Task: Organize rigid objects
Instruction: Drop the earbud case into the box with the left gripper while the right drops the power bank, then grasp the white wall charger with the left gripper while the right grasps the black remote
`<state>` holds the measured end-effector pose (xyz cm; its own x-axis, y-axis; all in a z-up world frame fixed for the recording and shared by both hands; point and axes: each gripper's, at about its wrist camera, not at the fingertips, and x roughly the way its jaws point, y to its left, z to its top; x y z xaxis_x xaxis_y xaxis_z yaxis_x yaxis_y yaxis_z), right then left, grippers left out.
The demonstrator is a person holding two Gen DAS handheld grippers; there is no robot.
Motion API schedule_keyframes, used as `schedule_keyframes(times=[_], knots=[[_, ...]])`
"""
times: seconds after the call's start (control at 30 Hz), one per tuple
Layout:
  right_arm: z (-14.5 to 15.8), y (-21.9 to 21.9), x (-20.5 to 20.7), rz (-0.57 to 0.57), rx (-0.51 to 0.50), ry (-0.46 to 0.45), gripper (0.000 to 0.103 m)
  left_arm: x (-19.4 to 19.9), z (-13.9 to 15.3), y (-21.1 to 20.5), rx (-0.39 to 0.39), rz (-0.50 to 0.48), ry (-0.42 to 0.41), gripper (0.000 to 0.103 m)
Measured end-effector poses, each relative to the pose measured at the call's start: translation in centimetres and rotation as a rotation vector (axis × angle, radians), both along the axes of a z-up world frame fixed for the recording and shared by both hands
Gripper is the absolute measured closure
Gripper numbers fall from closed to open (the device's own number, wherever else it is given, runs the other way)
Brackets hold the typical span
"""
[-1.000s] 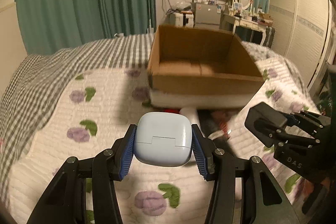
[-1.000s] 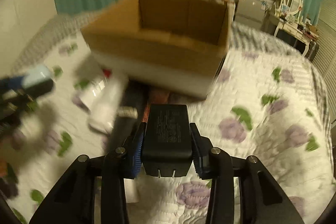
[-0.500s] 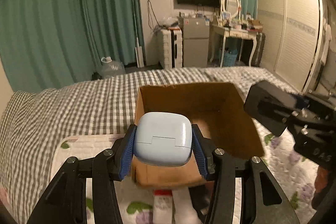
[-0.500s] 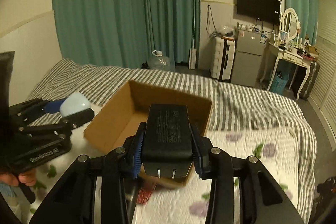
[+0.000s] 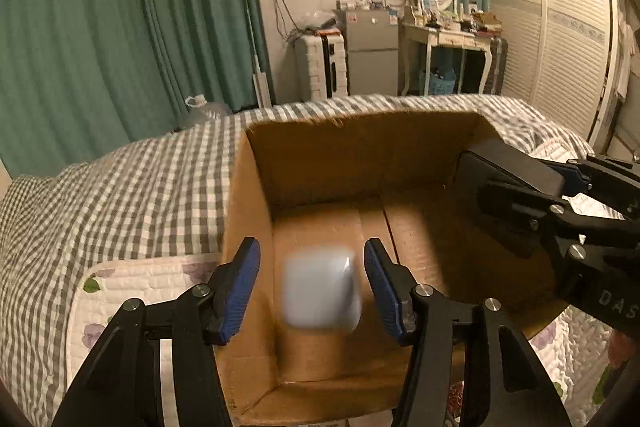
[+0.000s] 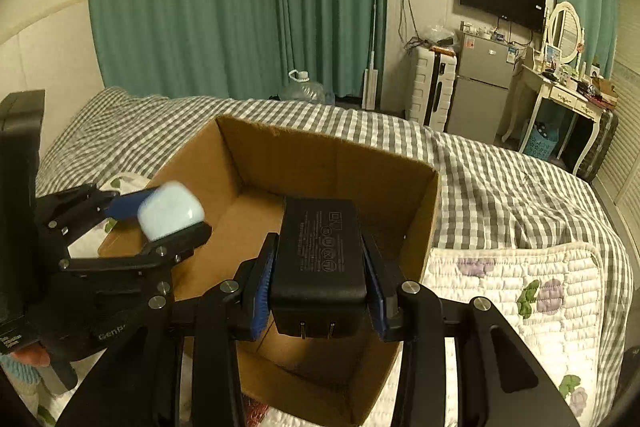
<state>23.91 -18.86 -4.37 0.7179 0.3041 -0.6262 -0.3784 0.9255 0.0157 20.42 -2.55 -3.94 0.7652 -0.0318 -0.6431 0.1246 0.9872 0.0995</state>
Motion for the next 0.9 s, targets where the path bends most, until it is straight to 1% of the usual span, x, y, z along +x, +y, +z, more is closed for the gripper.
schedule_keyframes(times=[0.2, 0.23, 0.27, 0.3, 0.33, 0.4, 0.5, 0.57, 0.63, 0.73, 0.77, 0.83, 0.9], knots=[[-0.1, 0.2, 0.5, -0.019, 0.018, -0.019, 0.063, -1.2, 1.6, 1.2, -0.019, 0.026, -0.024, 0.045], [-0.1, 0.3, 0.5, -0.025, 0.007, -0.015, 0.052, -1.6, 2.0, 1.4, -0.023, 0.031, -0.022, 0.045], [0.1, 0.2, 0.2, -0.034, 0.005, -0.033, 0.043, -2.1, 2.5, 1.6, -0.029, 0.038, -0.024, 0.045], [0.7, -0.1, -0.4, -0.048, 0.017, -0.067, 0.029, -2.6, 3.0, 1.7, -0.036, 0.043, -0.029, 0.045], [1.4, -0.6, -1.1, -0.059, 0.039, -0.098, 0.024, -3.2, 3.5, 1.8, -0.042, 0.046, -0.033, 0.045], [2.7, -1.2, -2.0, -0.068, 0.062, -0.118, 0.024, -4.7, 4.8, 1.7, -0.038, 0.050, -0.039, 0.045], [4.1, -1.9, -3.8, -0.079, 0.073, -0.113, 0.024, -7.1, 6.4, 1.5, -0.037, 0.054, -0.055, 0.044], [4.8, -2.5, -5.4, -0.090, 0.070, -0.107, 0.024, -9.1, 7.0, 1.5, -0.039, 0.053, -0.052, 0.041], [5.0, -3.2, -7.5, -0.097, 0.060, -0.096, 0.024, -11.3, 7.0, 1.6, -0.027, 0.059, -0.053, 0.041], [4.6, -3.7, -10.8, -0.088, 0.053, -0.064, 0.024, -13.9, 6.0, 1.6, -0.017, 0.076, -0.033, 0.041], [4.3, -3.8, -11.7, -0.085, 0.050, -0.057, 0.024, -14.9, 5.2, 1.7, -0.023, 0.084, -0.015, 0.041], [3.0, -3.5, -13.9, -0.072, 0.040, -0.035, 0.024, -16.3, 3.5, 1.9, -0.033, 0.098, 0.015, 0.041], [1.0, -2.6, -15.2, -0.053, 0.018, 0.007, 0.024, -17.2, 1.7, 2.1, -0.040, 0.123, 0.039, 0.041]])
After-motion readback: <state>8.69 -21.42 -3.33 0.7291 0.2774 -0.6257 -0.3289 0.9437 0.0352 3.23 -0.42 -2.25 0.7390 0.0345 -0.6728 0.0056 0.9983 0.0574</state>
